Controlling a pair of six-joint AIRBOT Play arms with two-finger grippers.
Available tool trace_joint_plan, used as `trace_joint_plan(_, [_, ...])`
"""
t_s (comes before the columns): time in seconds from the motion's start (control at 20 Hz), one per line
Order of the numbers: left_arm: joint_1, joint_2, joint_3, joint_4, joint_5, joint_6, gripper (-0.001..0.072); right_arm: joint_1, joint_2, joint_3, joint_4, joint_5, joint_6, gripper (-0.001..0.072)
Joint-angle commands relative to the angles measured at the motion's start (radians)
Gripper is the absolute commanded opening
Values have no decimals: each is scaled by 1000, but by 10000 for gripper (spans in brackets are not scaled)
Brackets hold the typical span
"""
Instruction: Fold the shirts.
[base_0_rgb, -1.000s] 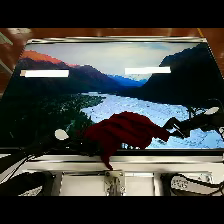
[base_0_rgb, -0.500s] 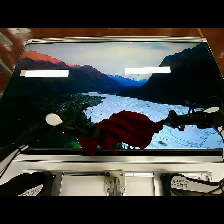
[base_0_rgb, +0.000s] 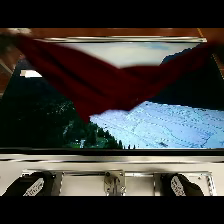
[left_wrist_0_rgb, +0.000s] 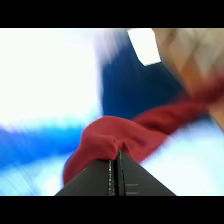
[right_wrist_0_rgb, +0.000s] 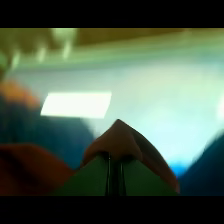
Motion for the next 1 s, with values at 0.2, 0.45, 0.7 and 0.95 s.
trace_joint_plan(0.2, [212, 107, 349, 173, -32, -33, 39, 0, 301, 201, -222, -189, 278, 62])
trace_joint_plan(0.45, [212, 126, 200, 474, -223, -34, 40, 0, 298, 201, -575, 192, 374, 62])
trace_joint_plan(0.7, [210, 126, -158, 478, -358, -34, 40, 0, 150, 201, -520, 142, 387, 62])
trace_joint_plan(0.95, [210, 124, -622, 282, -355, -33, 40, 1, -152, 201, -37, -129, 345, 62])
